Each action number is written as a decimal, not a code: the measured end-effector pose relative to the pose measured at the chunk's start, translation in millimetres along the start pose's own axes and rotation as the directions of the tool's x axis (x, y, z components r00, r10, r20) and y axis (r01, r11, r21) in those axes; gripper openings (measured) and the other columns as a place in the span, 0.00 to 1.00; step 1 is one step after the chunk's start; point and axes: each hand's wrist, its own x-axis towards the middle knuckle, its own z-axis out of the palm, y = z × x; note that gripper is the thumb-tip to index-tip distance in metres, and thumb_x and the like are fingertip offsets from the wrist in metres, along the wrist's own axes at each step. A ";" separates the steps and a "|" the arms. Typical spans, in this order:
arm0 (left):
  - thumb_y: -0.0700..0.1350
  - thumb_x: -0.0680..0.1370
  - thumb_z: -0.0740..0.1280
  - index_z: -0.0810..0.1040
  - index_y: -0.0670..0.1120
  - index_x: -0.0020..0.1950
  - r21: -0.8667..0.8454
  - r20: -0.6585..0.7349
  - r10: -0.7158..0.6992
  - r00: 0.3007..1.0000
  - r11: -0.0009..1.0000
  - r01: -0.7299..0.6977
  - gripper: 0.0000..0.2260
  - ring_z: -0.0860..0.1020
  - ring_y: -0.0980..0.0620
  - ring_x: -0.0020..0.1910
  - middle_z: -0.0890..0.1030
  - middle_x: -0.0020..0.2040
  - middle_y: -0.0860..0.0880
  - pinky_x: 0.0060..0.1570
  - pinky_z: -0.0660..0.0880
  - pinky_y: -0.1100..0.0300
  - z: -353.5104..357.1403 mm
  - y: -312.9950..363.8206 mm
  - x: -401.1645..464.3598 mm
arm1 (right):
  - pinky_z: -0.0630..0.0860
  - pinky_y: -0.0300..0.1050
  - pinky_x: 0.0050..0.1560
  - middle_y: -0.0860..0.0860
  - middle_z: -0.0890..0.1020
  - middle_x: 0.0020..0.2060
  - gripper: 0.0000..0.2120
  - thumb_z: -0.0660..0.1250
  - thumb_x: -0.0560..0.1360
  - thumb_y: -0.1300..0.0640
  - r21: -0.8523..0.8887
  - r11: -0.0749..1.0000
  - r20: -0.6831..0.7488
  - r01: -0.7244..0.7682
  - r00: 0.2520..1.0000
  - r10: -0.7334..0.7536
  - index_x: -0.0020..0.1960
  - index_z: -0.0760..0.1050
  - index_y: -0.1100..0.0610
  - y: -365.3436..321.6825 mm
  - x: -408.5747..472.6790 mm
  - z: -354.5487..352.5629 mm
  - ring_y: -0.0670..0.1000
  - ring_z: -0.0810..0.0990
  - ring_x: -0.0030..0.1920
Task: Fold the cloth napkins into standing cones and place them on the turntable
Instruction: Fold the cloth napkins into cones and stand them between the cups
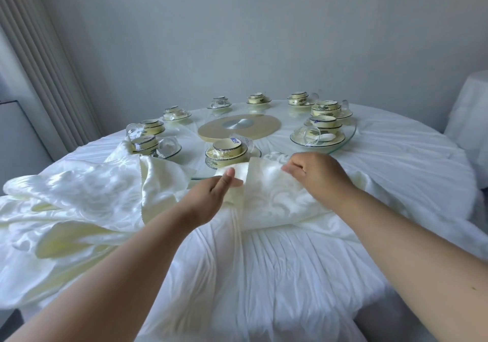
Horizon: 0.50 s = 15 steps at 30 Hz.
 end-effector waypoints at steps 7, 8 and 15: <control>0.32 0.70 0.69 0.77 0.49 0.64 0.500 0.084 0.201 0.976 0.838 -0.216 0.24 0.75 0.57 0.48 0.77 0.50 0.58 0.47 0.66 0.78 -23.3 1.9 -21.4 | 0.61 0.42 0.31 0.48 0.68 0.27 0.14 0.60 0.81 0.52 0.228 0.961 -0.014 -0.154 0.987 0.161 0.40 0.70 0.58 -2.7 1.3 -35.0 0.47 0.65 0.29; 0.36 0.71 0.73 0.79 0.49 0.62 0.543 0.110 0.227 0.968 0.802 -0.250 0.21 0.75 0.58 0.44 0.77 0.47 0.58 0.42 0.65 0.79 -26.3 1.9 -24.1 | 0.61 0.43 0.31 0.49 0.68 0.28 0.14 0.59 0.81 0.52 0.258 0.944 0.031 -0.204 0.979 0.203 0.41 0.71 0.59 -1.2 3.0 -37.7 0.47 0.65 0.29; 0.73 0.66 0.64 0.77 0.63 0.39 0.312 0.245 0.181 0.952 0.915 -0.254 0.15 0.74 0.66 0.52 0.78 0.46 0.64 0.53 0.69 0.70 -43.8 21.3 -72.2 | 0.61 0.40 0.30 0.55 0.70 0.30 0.13 0.63 0.79 0.50 0.272 0.842 0.368 -0.466 0.859 0.357 0.43 0.75 0.58 14.4 0.6 -53.9 0.51 0.66 0.29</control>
